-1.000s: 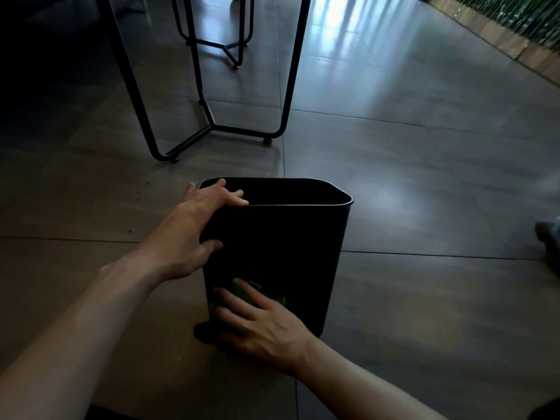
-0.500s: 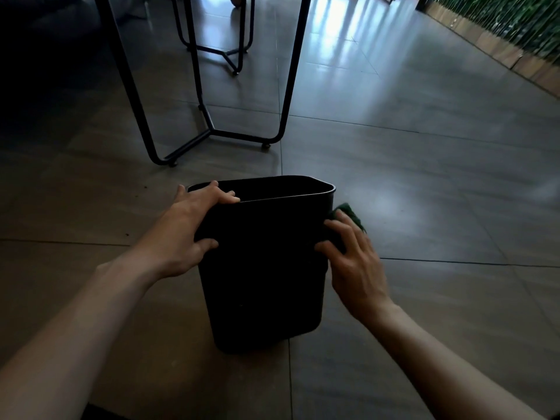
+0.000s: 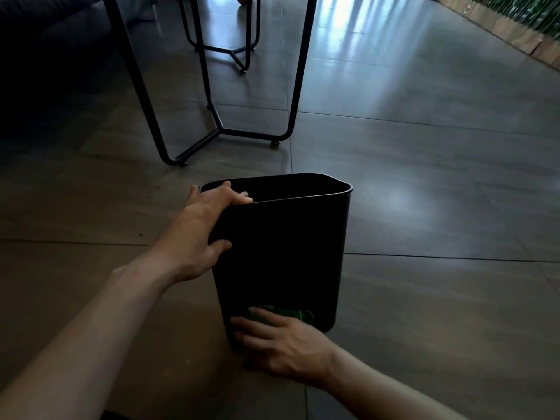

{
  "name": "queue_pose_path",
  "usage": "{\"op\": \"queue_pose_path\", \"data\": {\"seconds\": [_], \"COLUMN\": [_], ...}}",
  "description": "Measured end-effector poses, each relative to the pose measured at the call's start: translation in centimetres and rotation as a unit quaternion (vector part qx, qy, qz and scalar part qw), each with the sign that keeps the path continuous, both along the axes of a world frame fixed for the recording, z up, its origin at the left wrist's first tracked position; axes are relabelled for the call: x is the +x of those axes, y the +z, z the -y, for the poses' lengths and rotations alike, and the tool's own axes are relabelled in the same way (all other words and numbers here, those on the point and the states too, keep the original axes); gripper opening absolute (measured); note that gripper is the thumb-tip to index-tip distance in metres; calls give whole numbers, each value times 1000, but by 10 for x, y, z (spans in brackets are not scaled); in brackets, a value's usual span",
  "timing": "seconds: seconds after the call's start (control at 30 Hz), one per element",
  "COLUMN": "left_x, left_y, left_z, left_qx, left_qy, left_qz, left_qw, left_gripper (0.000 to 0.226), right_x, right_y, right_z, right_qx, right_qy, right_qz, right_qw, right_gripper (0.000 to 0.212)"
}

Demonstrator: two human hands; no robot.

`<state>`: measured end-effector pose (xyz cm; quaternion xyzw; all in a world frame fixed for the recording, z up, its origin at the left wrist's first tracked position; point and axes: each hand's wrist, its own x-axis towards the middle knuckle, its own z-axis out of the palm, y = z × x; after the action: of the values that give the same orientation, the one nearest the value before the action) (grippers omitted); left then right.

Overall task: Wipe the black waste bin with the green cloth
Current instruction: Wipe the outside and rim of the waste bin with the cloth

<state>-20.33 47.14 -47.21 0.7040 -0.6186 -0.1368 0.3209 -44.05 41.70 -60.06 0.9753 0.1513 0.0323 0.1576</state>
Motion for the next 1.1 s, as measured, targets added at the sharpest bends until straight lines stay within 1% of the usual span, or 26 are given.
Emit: {"op": "queue_pose_path", "data": {"seconds": [0.07, 0.17, 0.2, 0.23, 0.3, 0.37, 0.4, 0.47, 0.53, 0.6, 0.63, 0.7, 0.77, 0.83, 0.87, 0.9, 0.97, 1.0, 1.03, 1.07, 1.1], "left_x": [2, 4, 5, 5, 7, 8, 9, 11, 14, 16, 16, 16, 17, 22, 26, 30, 36, 38, 41, 43, 45], "left_y": [-1, -1, -1, -2, -3, -5, -6, -7, -7, -7, -7, -7, -8, -8, -8, -8, -7, -7, -7, -8, -8], "left_z": [2, 4, 4, 4, 4, 4, 4, 5, 6, 6, 5, 4, 3, -2, -4, -7, -11, -13, -15, -17, -19], "left_qx": [-2, -5, -7, -8, -9, -10, -11, -12, -14, -14, -13, -13, -16, -13, -10, -8, -8, -8, -7, -7, -7], "left_qy": [0, -5, -7, -10, -13, -17, -19, -16, -6, -4, -6, -13, -18, -16, -15, -12, -4, 2, 7, 14, 20], "left_qz": [0, -1, -3, -3, -9, -16, -16, -16, -16, -19, -20, -21, -23, -30, -31, -30, -28, -26, -23, -19, -12], "left_qw": [1000, 1000, 1000, 1000, 1000, 1000, 1000, 1000, 1000, 1000, 1000, 1000, 999, 999, 999, 999, 1000, 1000, 1000, 1000, 1000], "left_gripper": [83, 83, 84, 84, 85, 86, 86, 86, 85, 83, 82, 80, 78, 76, 75, 75, 74, 73, 73, 72, 72], "right_x": [5, 17, 18, 16, 4, -15, -23, -35, -38, -29, -22, -12, -14, -22, -28, -33, -41, -45, -48, -50, -50], "right_y": [19, 44, 47, 45, 33, 24, 24, 29, 47, 73, 86, 108, 125, 142, 149, 155, 167, 171, 174, 174, 174], "right_z": [16, 35, 36, 35, 28, 28, 34, 49, 70, 88, 94, 104, 114, 127, 135, 143, 159, 166, 173, 179, 184], "right_qx": [5, 75, 93, 94, 48, 13, 18, 62, 124, 178, 202, 241, 284, 354, 397, 443, 524, 554, 574, 574, 550], "right_qy": [-26, -102, -121, -121, -71, -38, -39, -78, -165, -258, -288, -314, -350, -415, -455, -496, -568, -590, -603, -616, -627], "right_qz": [45, 154, 176, 173, 102, 25, 17, 53, 129, 218, 255, 317, 367, 398, 396, 385, 351, 338, 323, 303, 277], "right_qw": [999, 980, 973, 973, 991, 999, 999, 994, 970, 924, 901, 862, 814, 738, 691, 640, 529, 481, 450, 447, 477], "right_gripper": [27, 26, 27, 27, 26, 27, 26, 20, 19, 22, 23, 26, 39, 51, 51, 46, 28, 20, 17, 22, 32]}}
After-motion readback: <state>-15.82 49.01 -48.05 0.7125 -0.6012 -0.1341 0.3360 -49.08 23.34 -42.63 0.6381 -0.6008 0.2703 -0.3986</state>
